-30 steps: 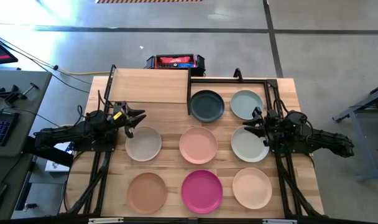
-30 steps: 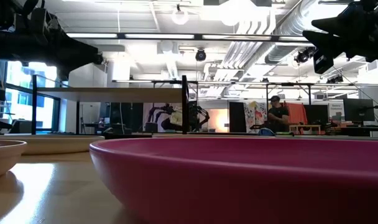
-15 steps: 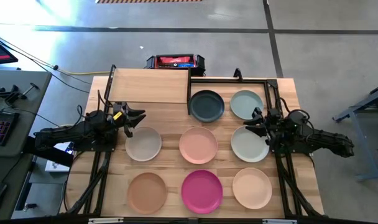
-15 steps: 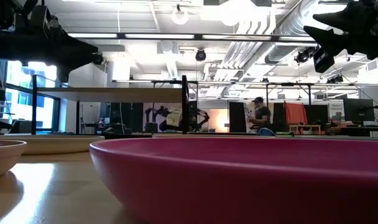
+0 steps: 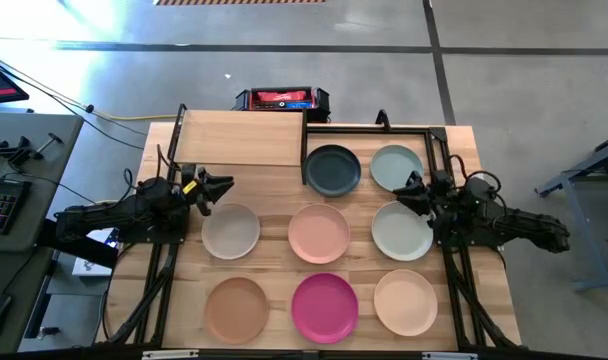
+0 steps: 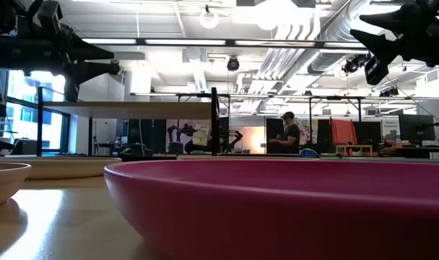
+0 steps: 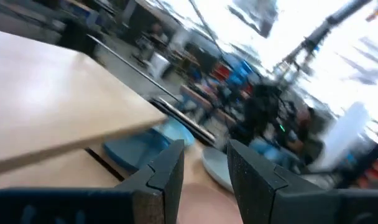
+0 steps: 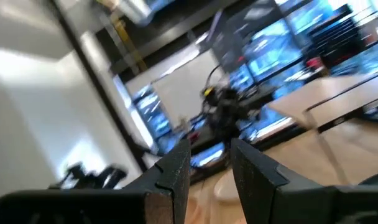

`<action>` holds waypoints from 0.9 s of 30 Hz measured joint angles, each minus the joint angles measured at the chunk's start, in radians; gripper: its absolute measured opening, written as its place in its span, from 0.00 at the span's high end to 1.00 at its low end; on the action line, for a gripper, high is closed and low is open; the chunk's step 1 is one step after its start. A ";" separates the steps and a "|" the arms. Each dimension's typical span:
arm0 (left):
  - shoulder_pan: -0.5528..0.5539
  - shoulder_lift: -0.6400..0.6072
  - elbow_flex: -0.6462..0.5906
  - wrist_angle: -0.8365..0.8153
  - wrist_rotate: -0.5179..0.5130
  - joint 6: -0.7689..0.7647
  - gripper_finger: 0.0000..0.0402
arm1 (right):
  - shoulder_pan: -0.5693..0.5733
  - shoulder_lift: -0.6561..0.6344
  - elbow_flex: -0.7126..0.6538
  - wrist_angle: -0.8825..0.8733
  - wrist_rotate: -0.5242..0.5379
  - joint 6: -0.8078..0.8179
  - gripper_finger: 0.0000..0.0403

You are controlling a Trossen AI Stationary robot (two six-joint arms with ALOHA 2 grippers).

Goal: Place and stack plates onto a shelf
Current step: Put the black plate on the shelf

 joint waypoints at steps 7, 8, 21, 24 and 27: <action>0.001 0.000 0.000 0.281 -0.149 0.040 0.72 | 0.000 0.000 0.000 0.115 0.071 -0.007 0.74; 0.001 0.000 0.000 0.343 -0.150 0.062 0.72 | 0.000 0.000 0.000 0.141 0.071 -0.008 0.74; 0.001 0.067 0.174 0.428 -0.119 0.117 0.72 | 0.000 0.020 0.086 0.311 0.103 -0.184 0.74; 0.001 0.125 0.247 0.340 -0.115 0.117 0.72 | 0.000 0.053 0.134 0.302 0.103 -0.232 0.74; 0.001 0.197 0.321 0.249 -0.112 0.117 0.72 | 0.000 0.101 0.190 0.266 0.098 -0.265 0.74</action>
